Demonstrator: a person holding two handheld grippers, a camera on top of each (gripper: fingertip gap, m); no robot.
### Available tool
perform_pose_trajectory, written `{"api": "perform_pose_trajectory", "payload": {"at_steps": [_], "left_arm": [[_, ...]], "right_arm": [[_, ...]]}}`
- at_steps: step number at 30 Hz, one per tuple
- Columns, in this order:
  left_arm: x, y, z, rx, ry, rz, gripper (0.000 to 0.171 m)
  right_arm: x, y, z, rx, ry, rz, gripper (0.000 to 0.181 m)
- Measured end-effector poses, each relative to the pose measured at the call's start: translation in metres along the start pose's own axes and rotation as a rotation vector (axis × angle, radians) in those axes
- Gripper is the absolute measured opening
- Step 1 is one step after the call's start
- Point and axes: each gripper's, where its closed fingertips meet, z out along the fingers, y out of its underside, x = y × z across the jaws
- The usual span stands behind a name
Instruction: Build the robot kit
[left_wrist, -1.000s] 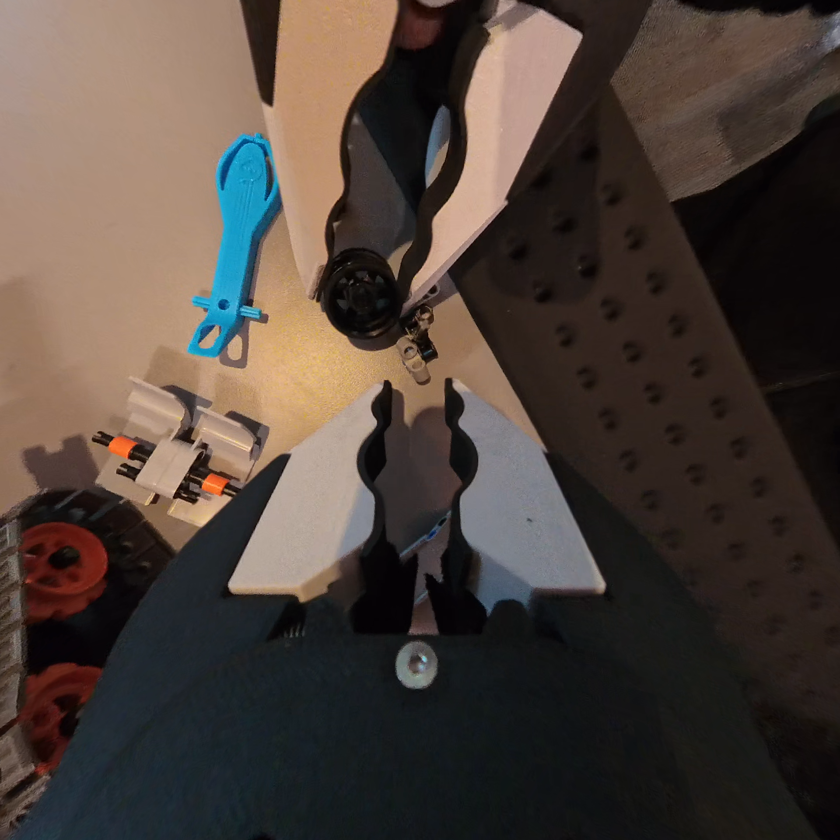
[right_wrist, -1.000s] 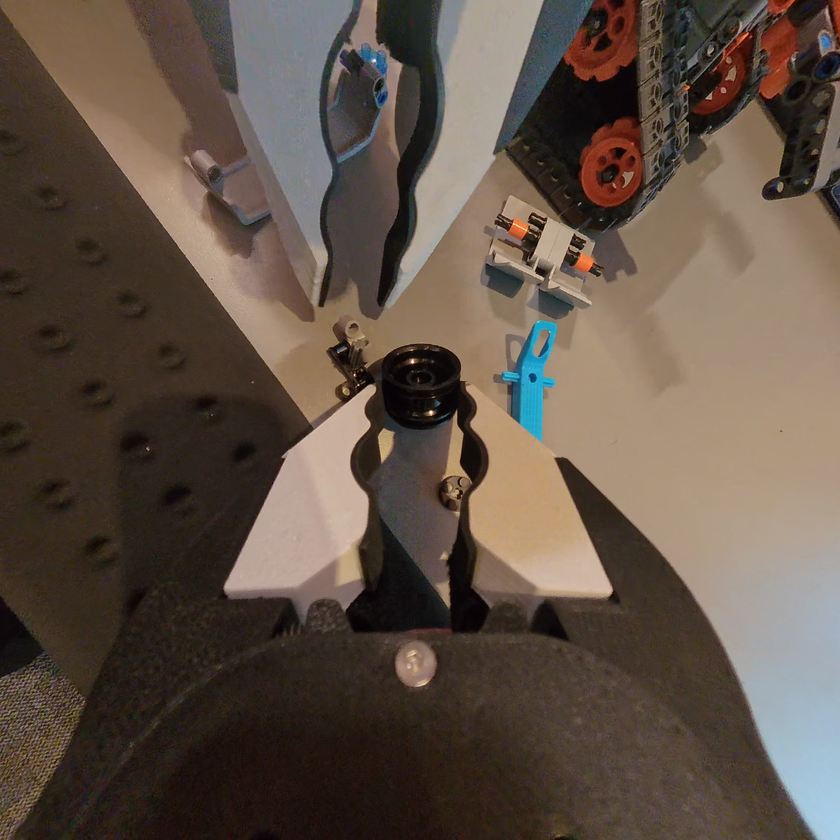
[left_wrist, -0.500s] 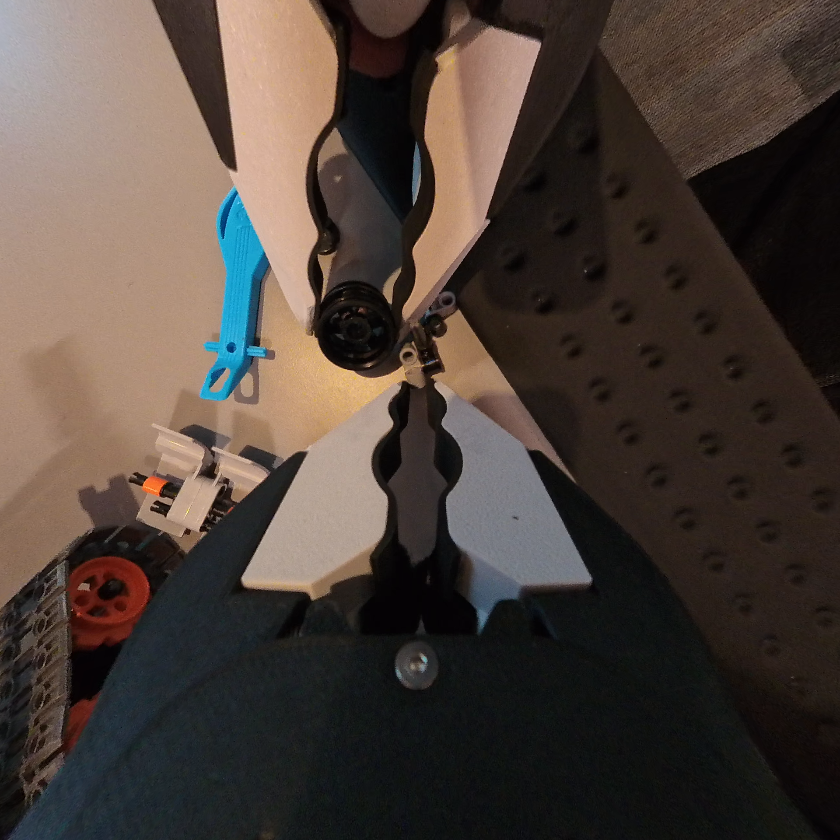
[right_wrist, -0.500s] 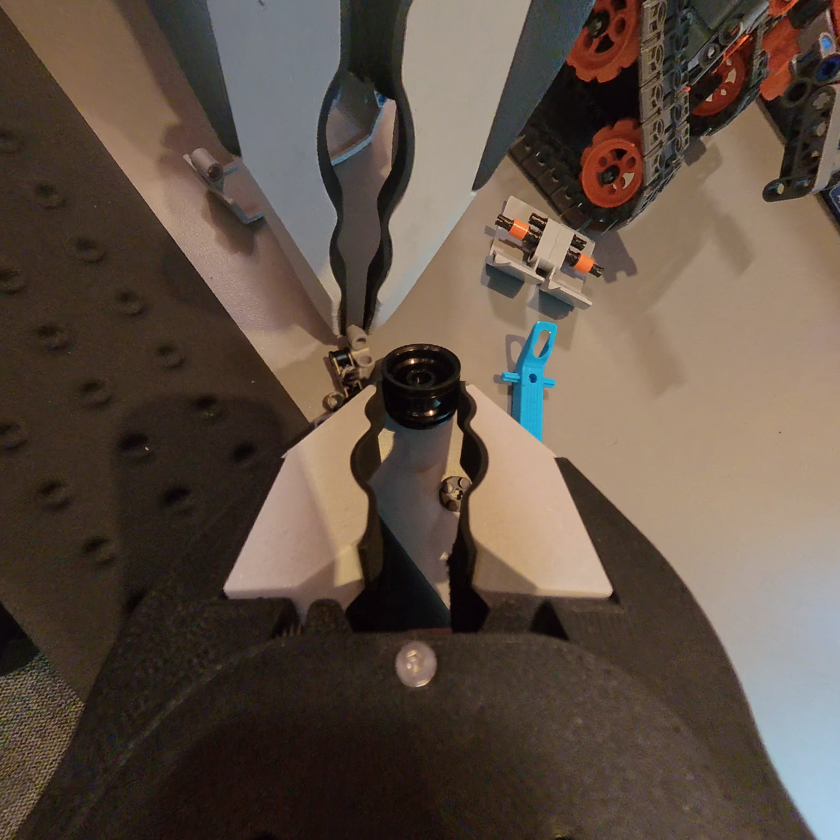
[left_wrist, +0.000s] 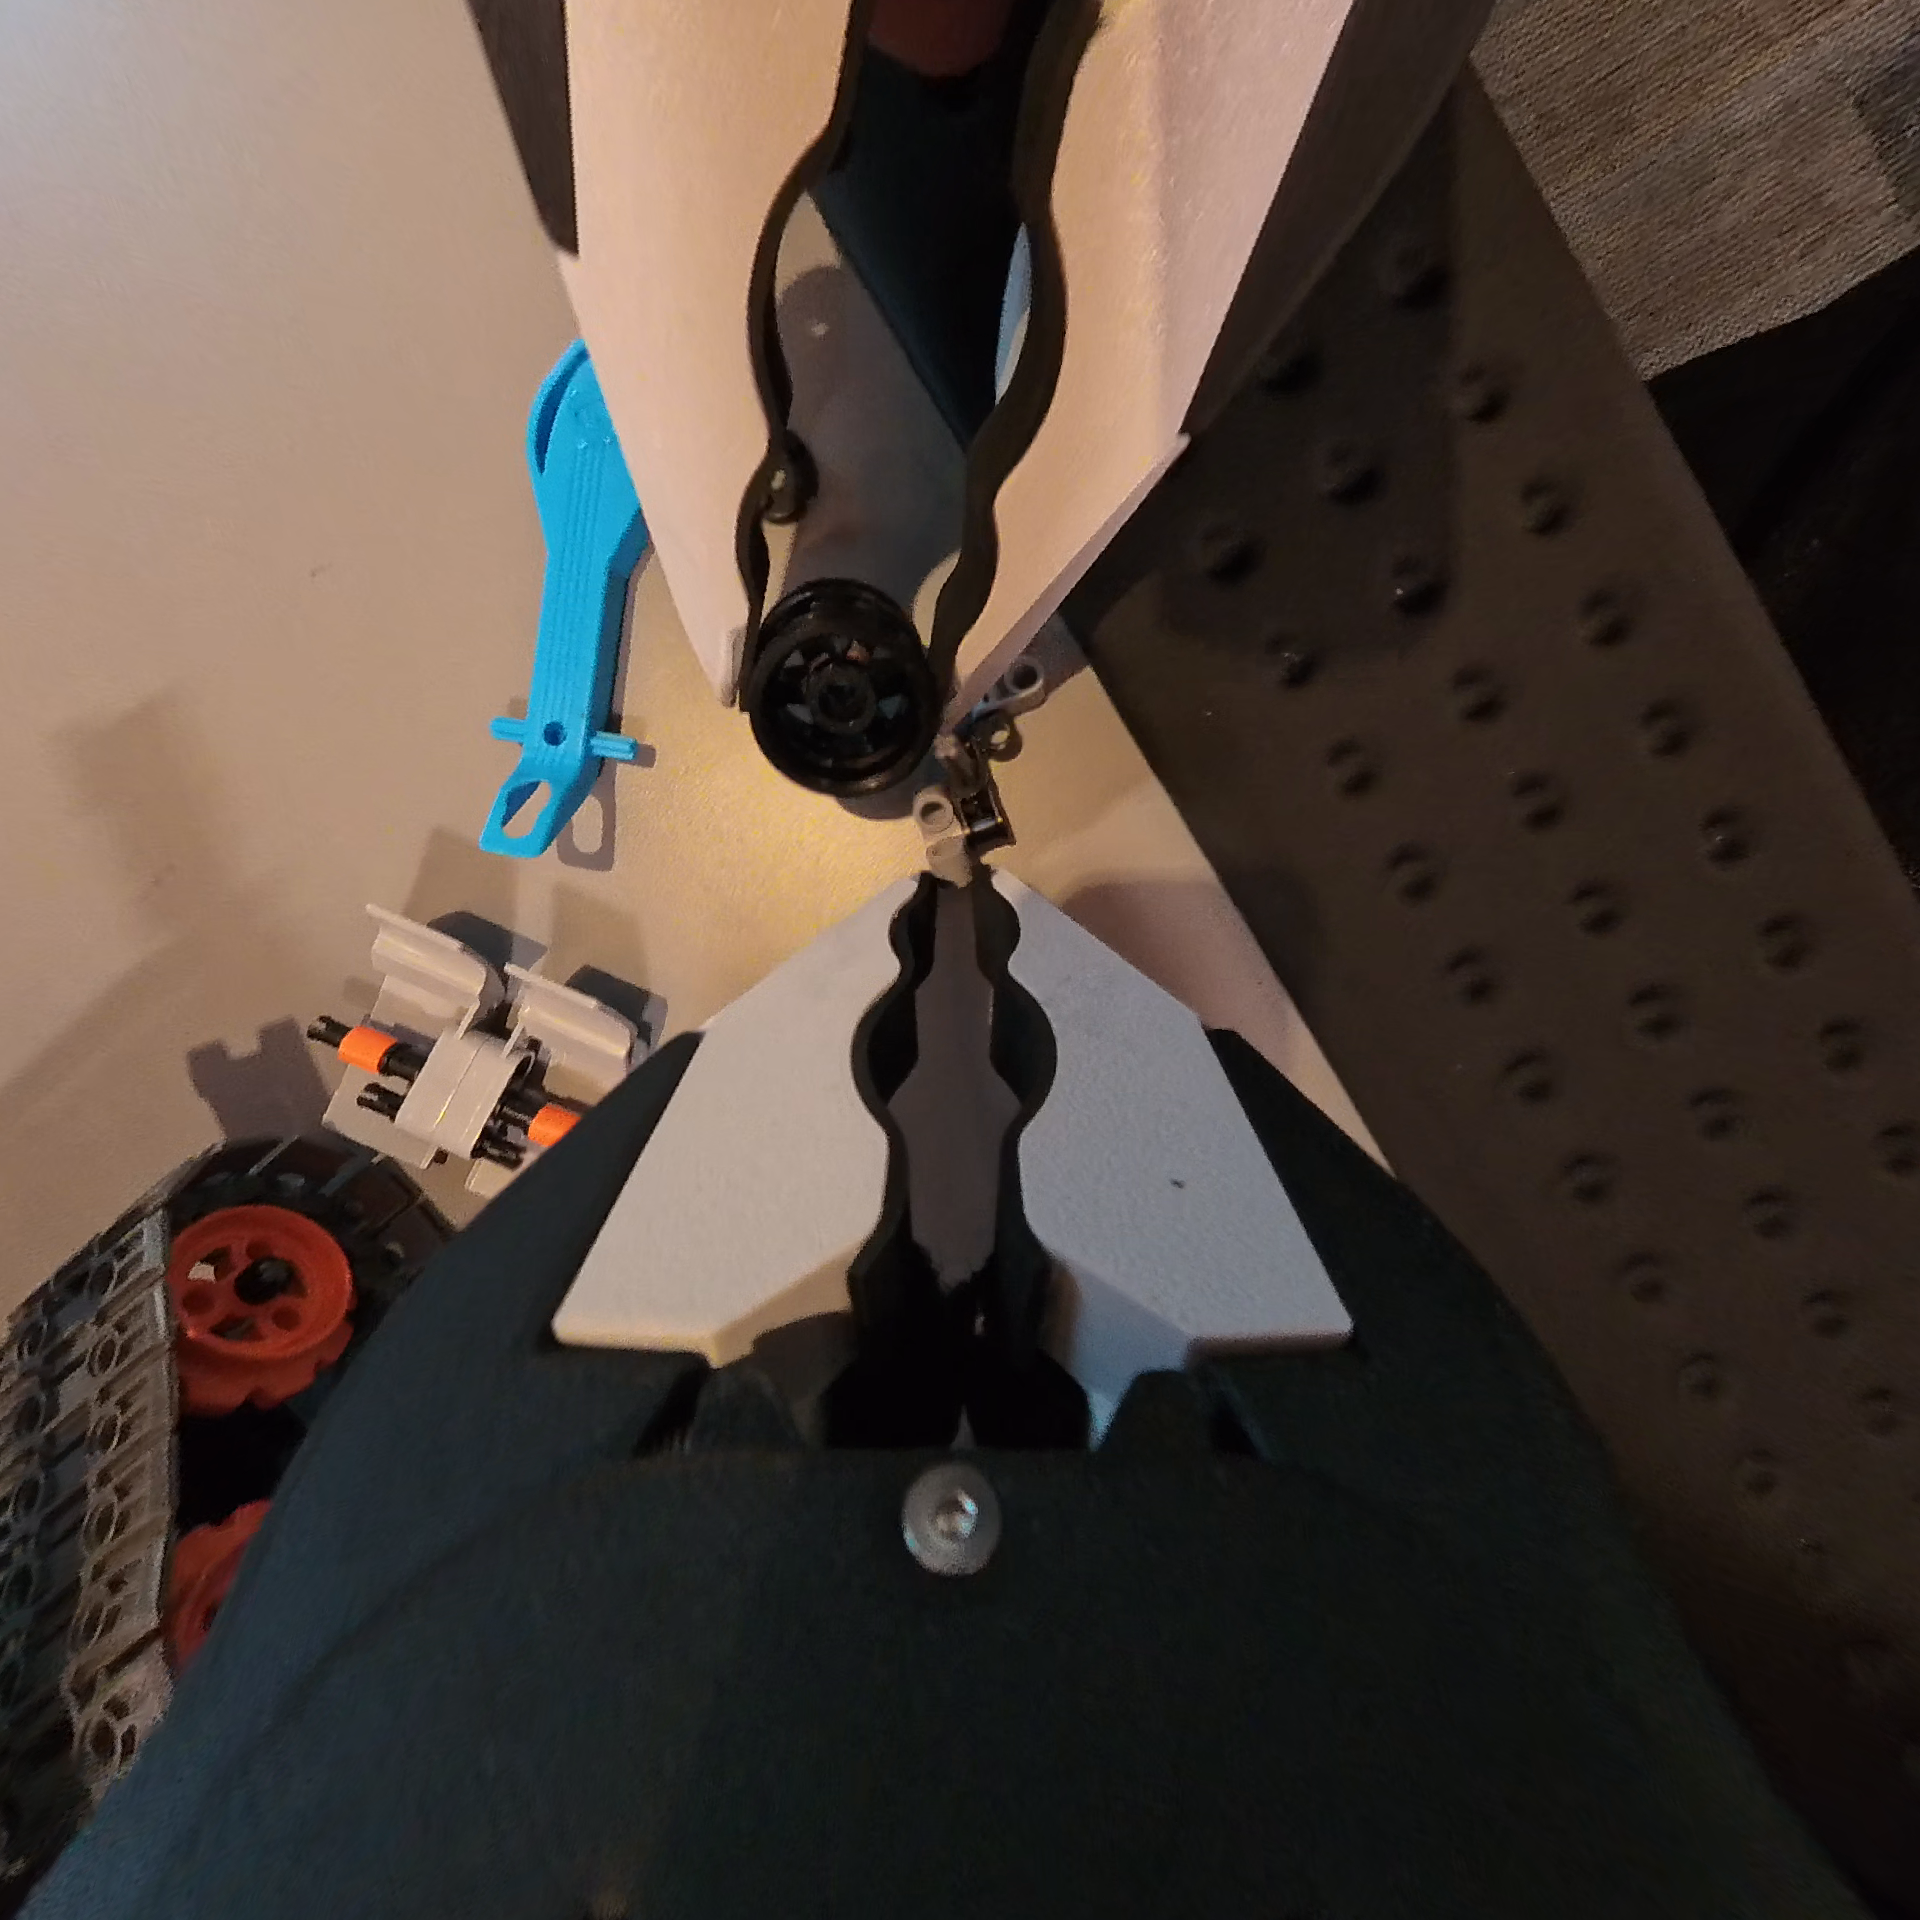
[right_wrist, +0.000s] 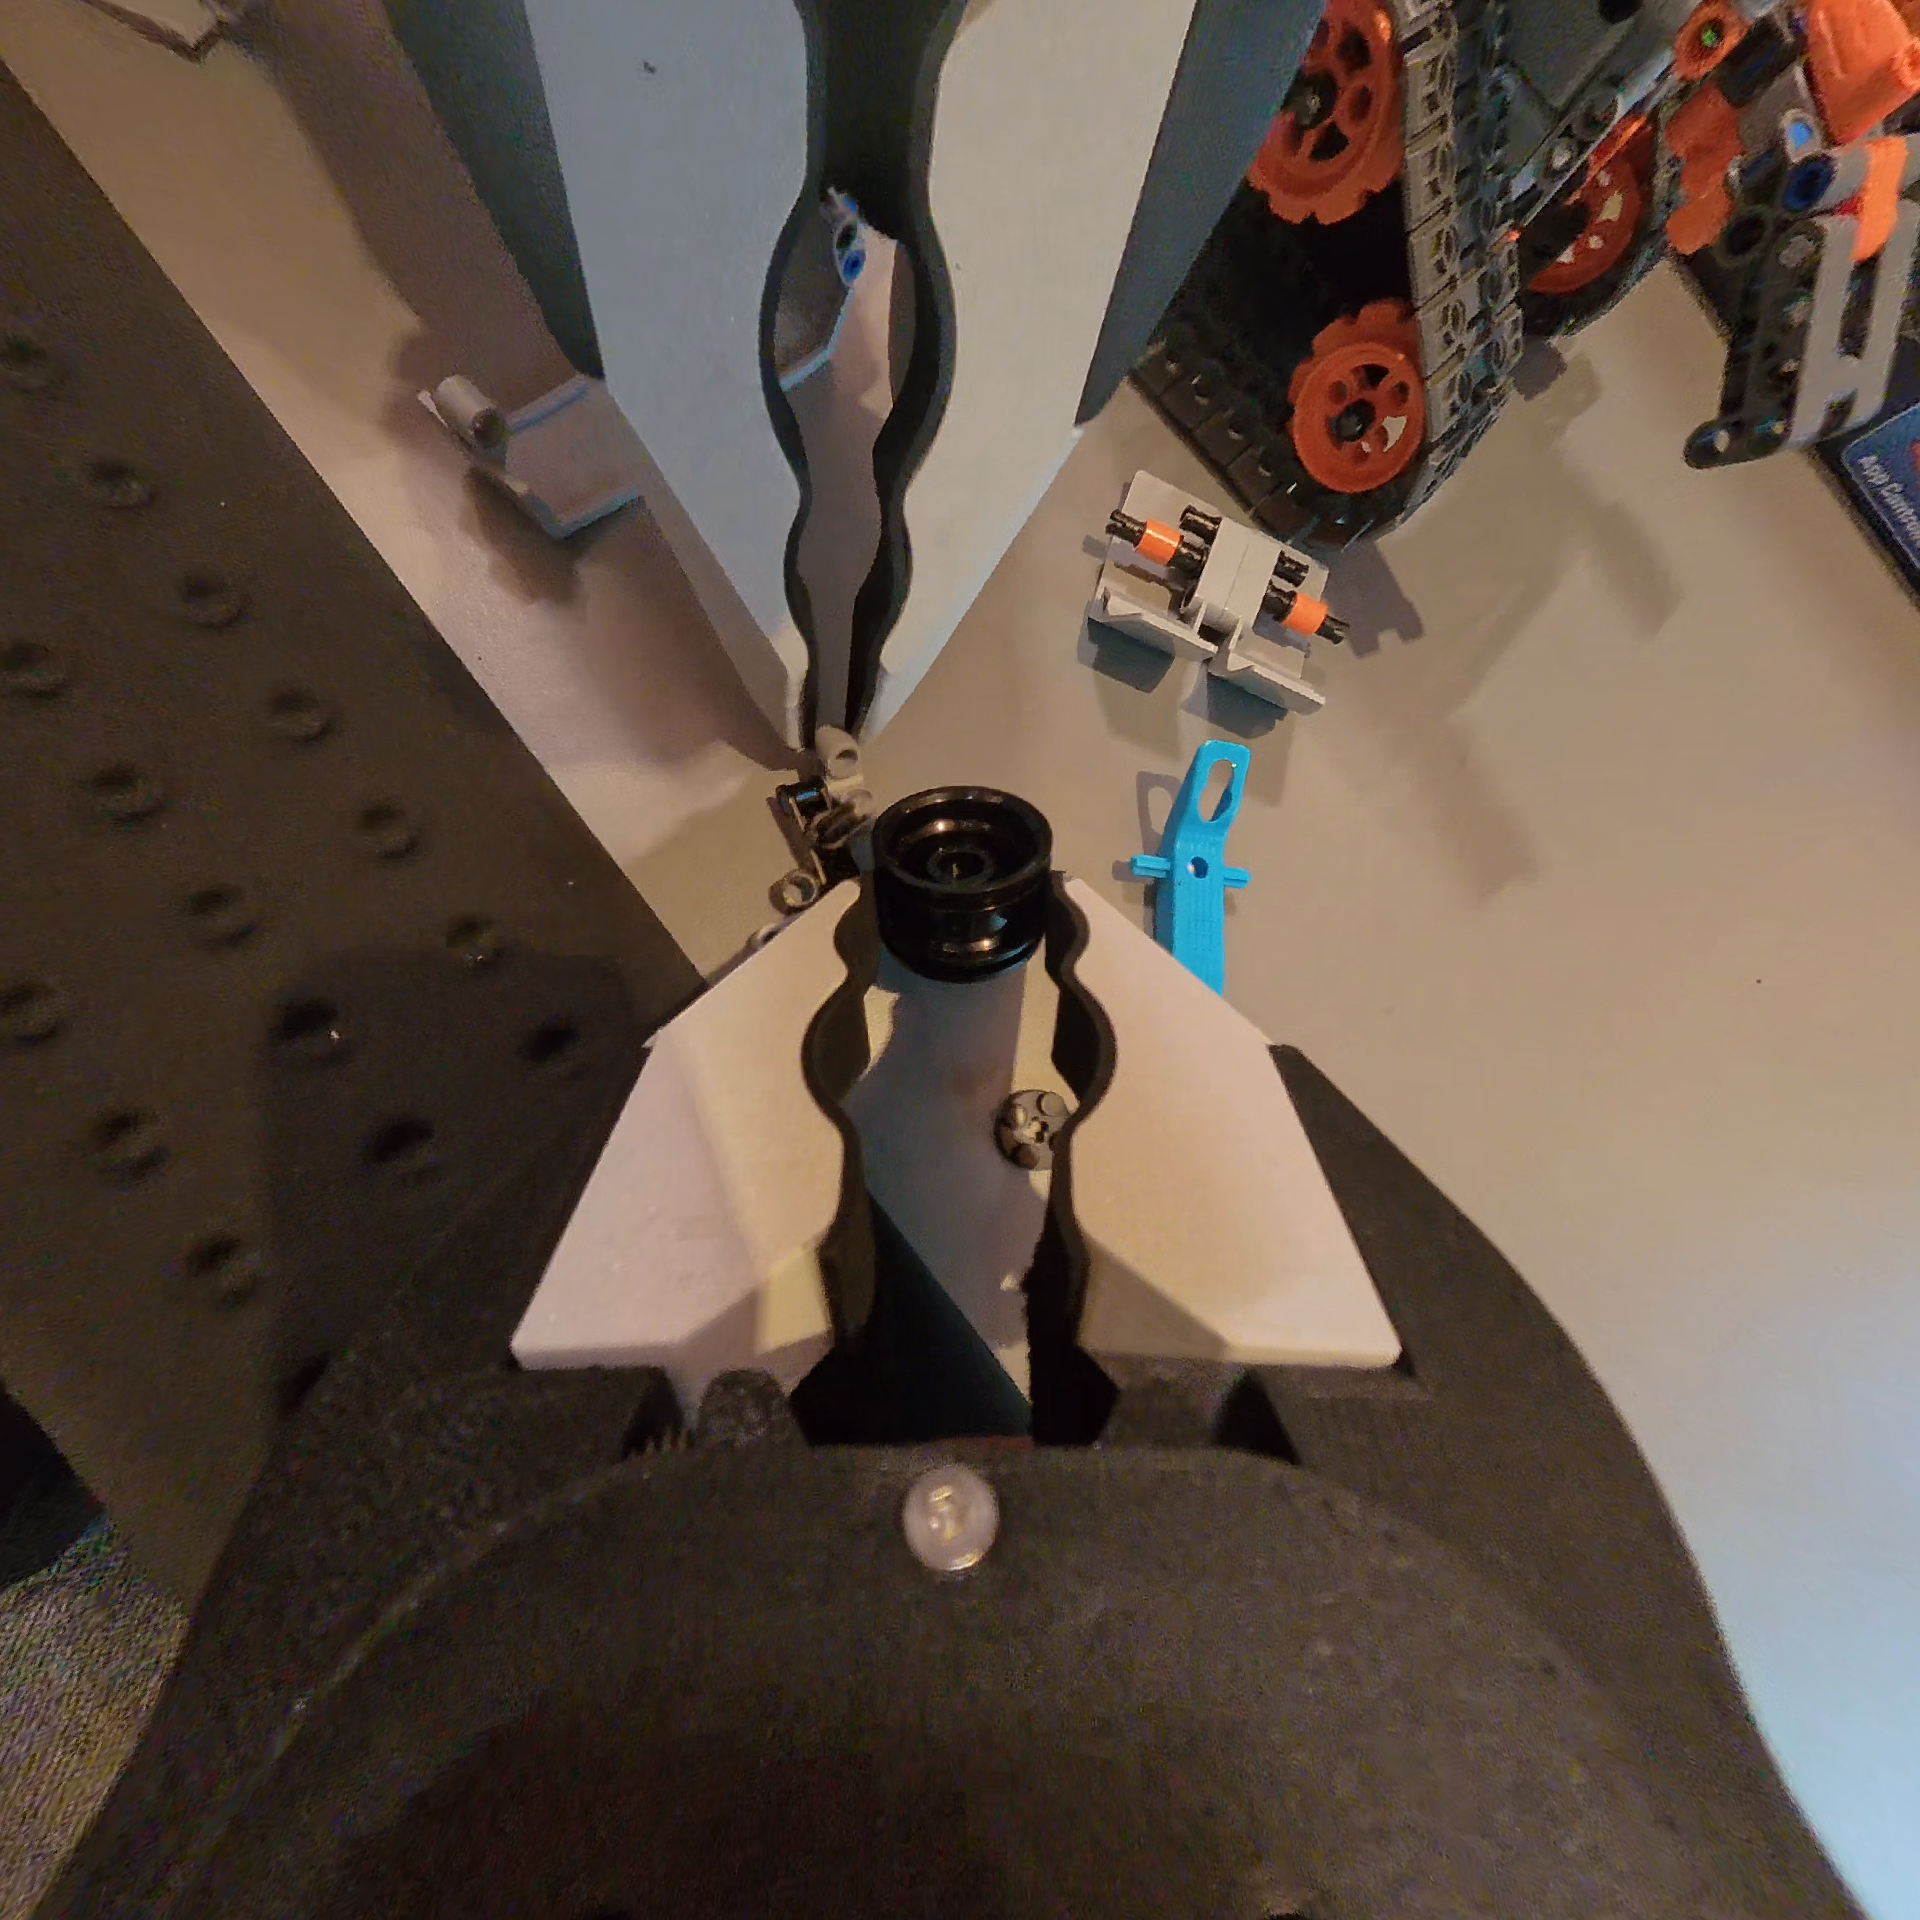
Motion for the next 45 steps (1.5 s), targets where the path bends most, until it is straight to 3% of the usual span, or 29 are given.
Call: {"api": "perform_pose_trajectory", "payload": {"at_steps": [7, 21, 31, 45], "left_arm": [[-0.005, 0.007, 0.0, -0.028, -0.013, -0.037, 0.004], [-0.005, 0.004, 0.001, -0.019, 0.0, -0.063, 0.004], [-0.003, -0.004, -0.002, 0.028, 0.024, -0.088, 0.004], [0.0, 0.004, 0.003, -0.004, 0.051, -0.097, 0.01]], "right_arm": [[0.0, -0.011, -0.009, 0.089, -0.014, 0.037, 0.029], [-0.006, 0.0, 0.001, -0.027, 0.001, -0.014, 0.029], [-0.006, 0.001, 0.002, -0.035, 0.01, -0.013, 0.029], [-0.005, 0.0, 0.001, -0.017, 0.009, -0.003, 0.029]]}}
